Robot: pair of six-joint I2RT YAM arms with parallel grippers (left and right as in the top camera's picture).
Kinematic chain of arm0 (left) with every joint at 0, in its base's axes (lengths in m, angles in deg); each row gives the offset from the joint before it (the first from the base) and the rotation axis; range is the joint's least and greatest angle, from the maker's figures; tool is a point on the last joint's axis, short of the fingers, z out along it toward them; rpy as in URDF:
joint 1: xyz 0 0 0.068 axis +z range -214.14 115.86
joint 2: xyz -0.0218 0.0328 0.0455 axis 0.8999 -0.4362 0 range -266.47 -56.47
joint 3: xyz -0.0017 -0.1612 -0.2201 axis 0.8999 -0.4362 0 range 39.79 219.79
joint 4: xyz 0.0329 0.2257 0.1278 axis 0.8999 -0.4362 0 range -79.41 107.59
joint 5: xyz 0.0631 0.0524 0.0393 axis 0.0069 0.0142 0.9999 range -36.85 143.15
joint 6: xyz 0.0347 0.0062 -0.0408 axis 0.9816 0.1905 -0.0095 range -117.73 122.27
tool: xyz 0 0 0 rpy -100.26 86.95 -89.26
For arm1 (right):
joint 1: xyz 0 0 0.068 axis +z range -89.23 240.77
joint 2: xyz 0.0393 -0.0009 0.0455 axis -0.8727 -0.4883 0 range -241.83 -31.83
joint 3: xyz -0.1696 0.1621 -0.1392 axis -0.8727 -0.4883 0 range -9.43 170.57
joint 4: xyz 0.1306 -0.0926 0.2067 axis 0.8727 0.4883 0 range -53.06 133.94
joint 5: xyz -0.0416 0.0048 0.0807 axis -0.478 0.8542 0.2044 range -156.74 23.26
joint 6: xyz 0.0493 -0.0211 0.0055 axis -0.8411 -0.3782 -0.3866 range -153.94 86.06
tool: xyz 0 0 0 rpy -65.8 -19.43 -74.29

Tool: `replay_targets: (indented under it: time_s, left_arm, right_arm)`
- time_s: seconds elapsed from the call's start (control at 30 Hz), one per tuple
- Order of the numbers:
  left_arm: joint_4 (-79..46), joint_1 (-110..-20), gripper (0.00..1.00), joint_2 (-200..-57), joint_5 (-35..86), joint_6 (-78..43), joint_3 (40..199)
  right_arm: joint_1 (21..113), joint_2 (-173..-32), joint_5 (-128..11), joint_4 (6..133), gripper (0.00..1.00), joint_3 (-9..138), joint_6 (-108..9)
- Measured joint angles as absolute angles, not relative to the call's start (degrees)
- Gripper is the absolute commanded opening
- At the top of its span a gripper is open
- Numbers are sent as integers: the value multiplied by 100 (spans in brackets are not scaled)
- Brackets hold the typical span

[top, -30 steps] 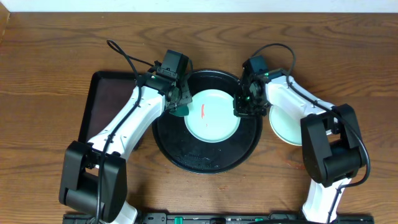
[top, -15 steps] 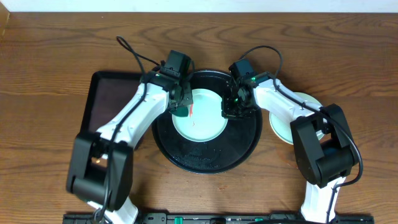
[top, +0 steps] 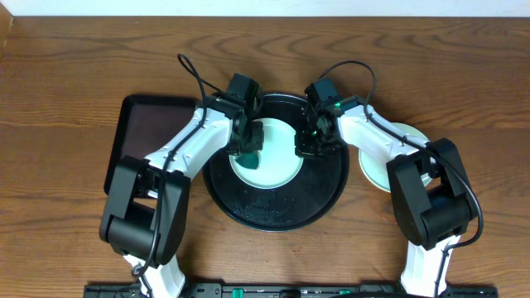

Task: Clean dirty plates on tray and stack at the side
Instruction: 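Scrub the second light-green plate with the sponge while right gripper holds it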

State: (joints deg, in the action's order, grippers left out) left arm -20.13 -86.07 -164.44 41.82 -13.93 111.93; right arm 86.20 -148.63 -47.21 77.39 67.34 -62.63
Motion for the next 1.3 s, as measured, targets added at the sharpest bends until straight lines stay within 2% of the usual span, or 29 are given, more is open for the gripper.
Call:
replay_targets:
  time_s: [0.27,0.53,0.67,0.93,1.3]
  left_arm:
    - [-1501,-8810,8,-16444,4162,-1374,11193]
    - [-229,-8808,8,-16461,5194,-1374,11193]
    - [-6,-8808,8,-16627,5509,-1374,11193]
    - [-963,-8808,7,-16800,5526,-1181,11230]
    - [-2104,-8782,7,-16800,3706,255,11267]
  right_arm:
    - [8620,-14863,-4721,7737,1,6734,-6265]
    - [8620,-14863,-4721,7737,1,6734,-6265]
    - [8620,-14863,-4721,7737,1,6734,-6265]
    - [8620,-14863,-4697,7717,1,6734,-6263]
    - [8620,-14863,-4697,7713,1,6734,-6261]
